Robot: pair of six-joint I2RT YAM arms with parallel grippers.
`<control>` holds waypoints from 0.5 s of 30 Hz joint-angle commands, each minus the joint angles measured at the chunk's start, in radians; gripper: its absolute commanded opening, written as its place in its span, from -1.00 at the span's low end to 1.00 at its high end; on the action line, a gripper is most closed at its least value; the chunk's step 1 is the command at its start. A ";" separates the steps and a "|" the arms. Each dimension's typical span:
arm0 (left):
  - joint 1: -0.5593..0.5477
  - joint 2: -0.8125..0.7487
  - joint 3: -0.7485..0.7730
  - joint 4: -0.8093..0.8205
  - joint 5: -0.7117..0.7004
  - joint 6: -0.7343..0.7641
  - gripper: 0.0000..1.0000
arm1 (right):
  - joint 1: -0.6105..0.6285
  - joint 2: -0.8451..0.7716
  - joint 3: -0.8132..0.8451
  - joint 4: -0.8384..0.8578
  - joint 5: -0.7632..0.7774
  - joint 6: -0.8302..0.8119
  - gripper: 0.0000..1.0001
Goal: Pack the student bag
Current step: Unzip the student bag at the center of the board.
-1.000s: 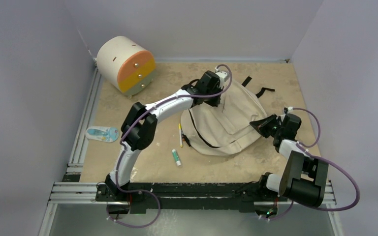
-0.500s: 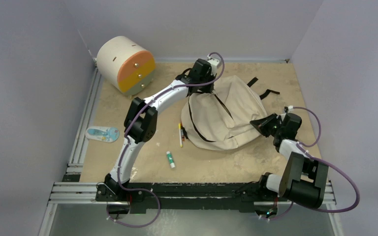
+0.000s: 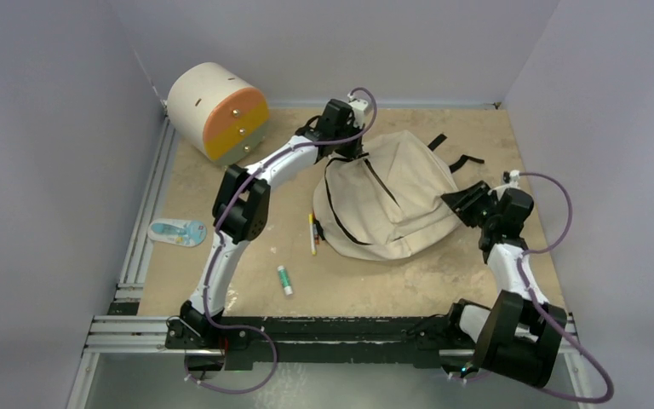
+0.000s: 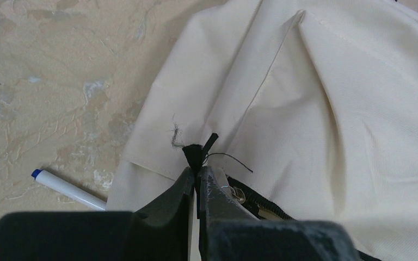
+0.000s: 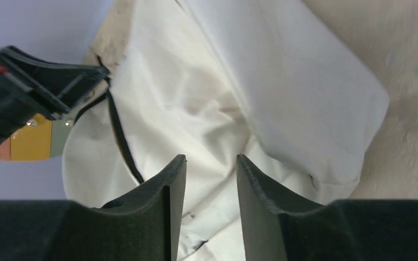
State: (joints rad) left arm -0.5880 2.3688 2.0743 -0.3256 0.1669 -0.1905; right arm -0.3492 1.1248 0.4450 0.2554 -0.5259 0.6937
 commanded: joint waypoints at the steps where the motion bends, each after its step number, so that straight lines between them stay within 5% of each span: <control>1: -0.001 -0.092 -0.035 0.060 0.014 0.017 -1.00 | -0.001 -0.096 0.125 -0.060 0.064 -0.081 -0.06; 5: -0.017 -0.114 -0.051 0.058 0.020 0.016 -1.00 | 0.057 -0.122 0.205 -0.121 0.129 -0.129 0.11; 15: -0.022 -0.136 -0.080 0.043 0.023 0.002 -1.00 | 0.454 0.086 0.400 -0.176 0.364 -0.302 0.26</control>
State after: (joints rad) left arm -0.6090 2.3157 2.0037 -0.3077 0.1772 -0.1902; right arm 0.0357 1.1290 0.7658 0.1139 -0.2676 0.5110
